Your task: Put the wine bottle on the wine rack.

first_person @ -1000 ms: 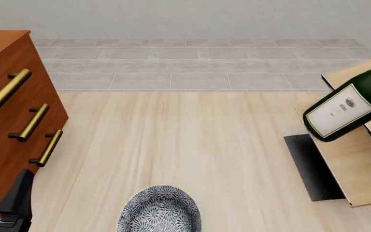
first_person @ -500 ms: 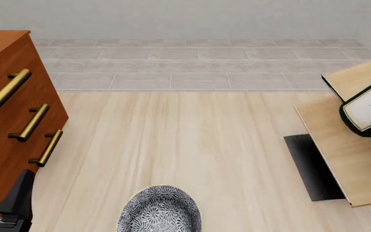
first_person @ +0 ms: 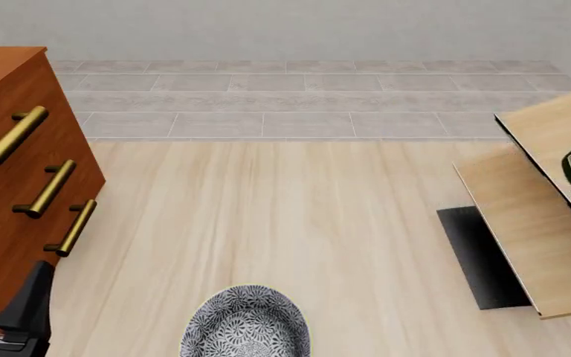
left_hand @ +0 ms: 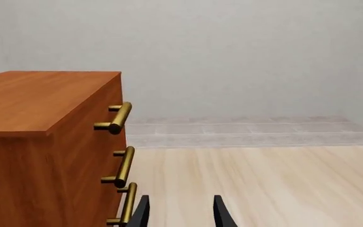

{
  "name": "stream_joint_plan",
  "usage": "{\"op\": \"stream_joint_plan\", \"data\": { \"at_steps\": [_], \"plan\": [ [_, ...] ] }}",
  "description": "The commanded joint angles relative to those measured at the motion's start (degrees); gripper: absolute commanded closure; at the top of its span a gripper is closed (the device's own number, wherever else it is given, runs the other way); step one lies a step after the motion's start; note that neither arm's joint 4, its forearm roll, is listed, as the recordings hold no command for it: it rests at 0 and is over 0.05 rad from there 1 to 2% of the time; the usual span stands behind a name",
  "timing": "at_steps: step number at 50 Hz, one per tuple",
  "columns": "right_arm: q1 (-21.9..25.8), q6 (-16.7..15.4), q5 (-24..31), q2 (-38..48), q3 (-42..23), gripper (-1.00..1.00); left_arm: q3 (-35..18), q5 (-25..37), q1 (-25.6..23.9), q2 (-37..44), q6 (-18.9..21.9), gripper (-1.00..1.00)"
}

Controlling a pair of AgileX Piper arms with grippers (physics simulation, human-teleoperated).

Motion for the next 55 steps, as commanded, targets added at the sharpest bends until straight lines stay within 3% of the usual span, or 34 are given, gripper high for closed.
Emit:
{"op": "stream_joint_plan", "data": {
  "at_steps": [1, 28, 55],
  "plan": [
    [-1.96, 0.02, -1.65, 0.76, 1.49, 1.00, 0.00, 0.07, 0.00, 0.00, 0.06, -1.00],
    [-4.34, -1.21, -3.79, 2.56, 4.13, 1.00, 0.01, 0.41, 0.48, 0.00, 0.00, -1.00],
    [-6.87, -1.65, -9.66, 5.89, 9.62, 1.00, 0.01, 0.69, 0.86, 0.00, 0.29, -1.00]
  ]
}}
